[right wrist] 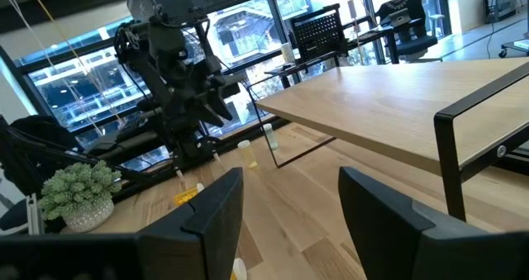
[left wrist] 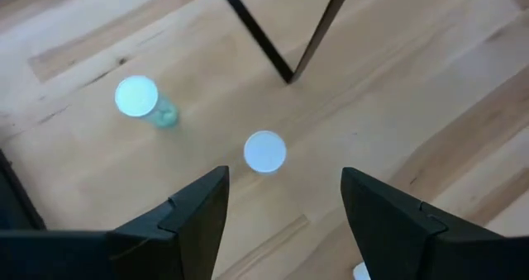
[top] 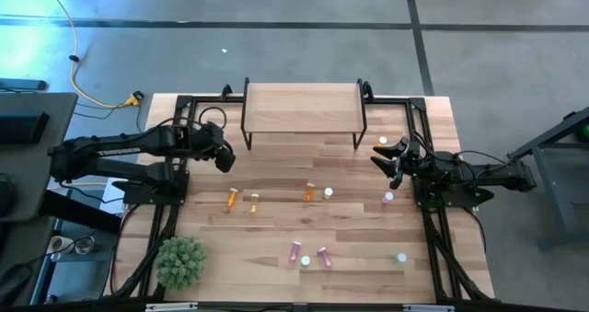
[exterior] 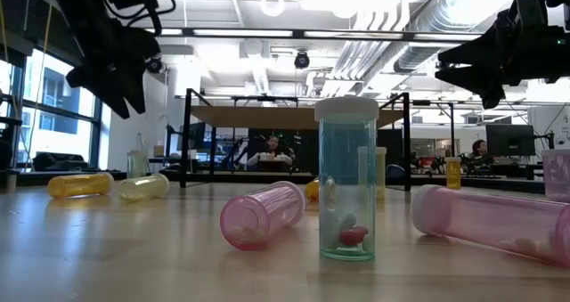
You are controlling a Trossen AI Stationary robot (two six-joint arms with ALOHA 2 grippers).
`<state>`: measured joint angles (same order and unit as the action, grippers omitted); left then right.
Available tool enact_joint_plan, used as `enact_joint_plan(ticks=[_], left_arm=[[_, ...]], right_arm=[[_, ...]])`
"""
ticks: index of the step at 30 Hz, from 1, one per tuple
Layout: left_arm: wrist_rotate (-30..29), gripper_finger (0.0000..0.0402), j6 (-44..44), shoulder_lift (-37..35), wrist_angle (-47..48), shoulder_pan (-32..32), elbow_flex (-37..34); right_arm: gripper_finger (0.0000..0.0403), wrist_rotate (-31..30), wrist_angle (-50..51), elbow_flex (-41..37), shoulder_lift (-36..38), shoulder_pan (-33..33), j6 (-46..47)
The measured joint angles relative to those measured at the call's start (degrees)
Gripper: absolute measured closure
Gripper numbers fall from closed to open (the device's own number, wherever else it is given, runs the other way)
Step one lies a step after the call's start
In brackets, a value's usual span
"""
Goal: Pick and place medicine bottles onto shelf by color
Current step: Put the top yellow pill bottle on the shelf
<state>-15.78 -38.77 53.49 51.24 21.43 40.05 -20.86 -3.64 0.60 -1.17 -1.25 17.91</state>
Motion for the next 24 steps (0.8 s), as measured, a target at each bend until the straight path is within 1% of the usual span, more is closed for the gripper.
enact_joint_plan(ticks=[9,24], left_arm=[[-2.82,0.0177,-0.21,6.51,-0.07,0.02,0.00],[-1.87,0.0177,-0.12,16.25,-2.40,0.03,0.00]], right_arm=[[0.0213,-0.01,-0.01,-0.02,0.02,0.02,0.02],[0.0213,-0.01,-0.01,-0.01,0.00,0.02,0.00]])
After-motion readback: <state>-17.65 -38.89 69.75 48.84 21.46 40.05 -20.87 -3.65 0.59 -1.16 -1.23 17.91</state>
